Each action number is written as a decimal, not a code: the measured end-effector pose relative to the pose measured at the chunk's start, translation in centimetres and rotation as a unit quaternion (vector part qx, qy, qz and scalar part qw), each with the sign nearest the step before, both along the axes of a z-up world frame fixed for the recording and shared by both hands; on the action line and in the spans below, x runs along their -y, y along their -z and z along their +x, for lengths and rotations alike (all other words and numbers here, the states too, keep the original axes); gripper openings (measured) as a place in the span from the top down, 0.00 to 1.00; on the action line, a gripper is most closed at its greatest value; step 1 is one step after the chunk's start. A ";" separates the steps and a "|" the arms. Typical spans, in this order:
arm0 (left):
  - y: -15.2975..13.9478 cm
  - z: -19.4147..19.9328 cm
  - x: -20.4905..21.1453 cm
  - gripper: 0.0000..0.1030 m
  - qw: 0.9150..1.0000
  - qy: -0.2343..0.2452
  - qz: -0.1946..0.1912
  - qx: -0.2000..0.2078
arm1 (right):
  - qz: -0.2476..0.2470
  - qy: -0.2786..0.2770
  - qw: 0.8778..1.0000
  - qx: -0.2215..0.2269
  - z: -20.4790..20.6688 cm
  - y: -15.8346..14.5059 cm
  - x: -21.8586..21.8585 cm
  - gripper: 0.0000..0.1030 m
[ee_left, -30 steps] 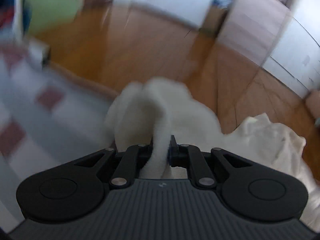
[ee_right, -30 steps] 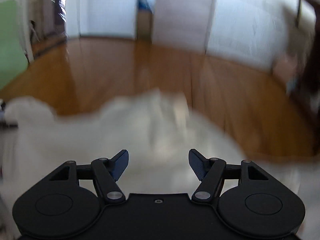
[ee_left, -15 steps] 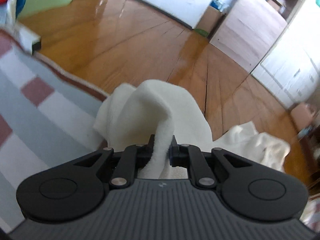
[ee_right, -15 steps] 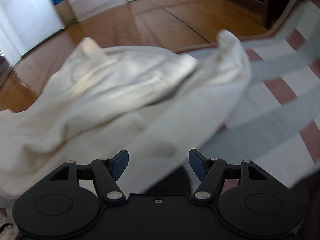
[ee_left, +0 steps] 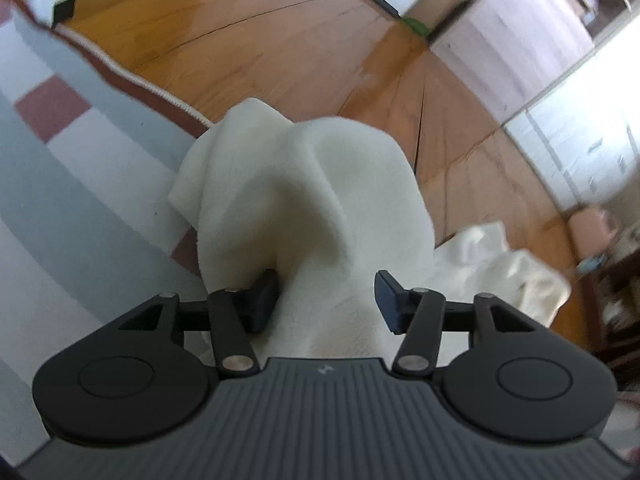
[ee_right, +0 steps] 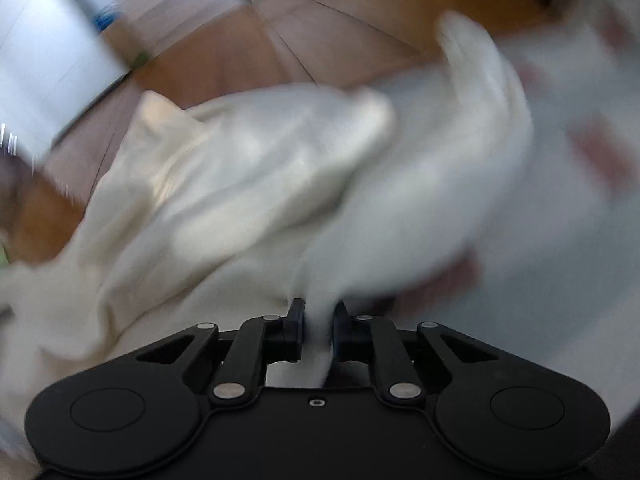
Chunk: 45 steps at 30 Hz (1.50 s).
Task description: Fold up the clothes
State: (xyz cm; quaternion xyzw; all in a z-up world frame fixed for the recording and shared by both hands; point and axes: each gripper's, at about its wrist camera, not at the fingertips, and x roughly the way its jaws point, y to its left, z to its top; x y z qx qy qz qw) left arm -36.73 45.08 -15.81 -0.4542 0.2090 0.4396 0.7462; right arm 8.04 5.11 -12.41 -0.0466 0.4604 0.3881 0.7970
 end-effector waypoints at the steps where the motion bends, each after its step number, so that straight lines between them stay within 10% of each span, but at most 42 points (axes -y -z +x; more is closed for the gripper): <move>1: -0.3 0.4 0.4 0.57 1.000 0.008 0.014 -0.009 | 0.022 0.002 0.998 0.055 -0.3 -2.5 0.3 0.92; 3: -1.4 1.0 1.4 0.93 0.998 0.024 0.047 -0.019 | 0.040 0.026 0.987 0.154 -1.5 -7.3 2.0 0.92; 6: -3.7 0.5 3.6 0.93 0.995 0.044 0.088 0.033 | 0.018 0.069 0.951 0.301 -4.0 -12.4 4.9 0.93; 10: -4.9 1.3 6.5 0.93 0.990 0.091 0.075 0.082 | -0.114 0.121 0.924 0.345 -3.8 -10.6 7.1 0.92; 13: -3.8 4.2 7.8 0.93 0.990 0.126 0.051 0.035 | -0.264 0.115 0.912 0.291 -1.5 -3.9 7.0 0.91; 17: -3.1 6.0 8.6 0.93 0.989 0.138 0.049 0.004 | -0.287 0.103 0.919 0.252 -3.2 -0.8 7.1 0.80; 19: -3.3 6.0 8.5 0.93 0.990 0.131 0.055 0.005 | -0.282 0.087 0.915 0.275 -4.6 -1.3 6.4 0.56; 23: -3.9 5.6 8.1 0.93 0.988 0.131 0.082 0.002 | -0.244 0.074 0.925 0.283 -5.4 -4.0 5.9 0.51; 28: -10.6 4.5 8.8 0.94 0.954 0.123 0.273 -0.025 | -0.118 0.104 0.968 0.197 -5.5 -8.8 7.0 0.51; 32: -11.5 1.9 7.5 0.91 0.974 -0.002 0.222 -0.046 | -0.073 0.072 0.983 0.149 -5.3 -8.2 5.9 0.51; 37: -5.2 1.5 5.0 0.91 0.987 0.010 0.064 -0.146 | -0.065 0.062 0.990 0.109 -4.6 -6.0 4.1 0.51; 43: -10.1 -0.1 6.1 0.88 0.987 0.019 0.123 -0.106 | 0.050 0.085 0.994 -0.038 -0.1 -4.2 3.1 0.49; 45: -12.1 0.1 5.5 0.71 0.984 0.036 0.153 -0.080 | 0.116 0.099 0.982 -0.112 1.5 -3.6 3.2 0.48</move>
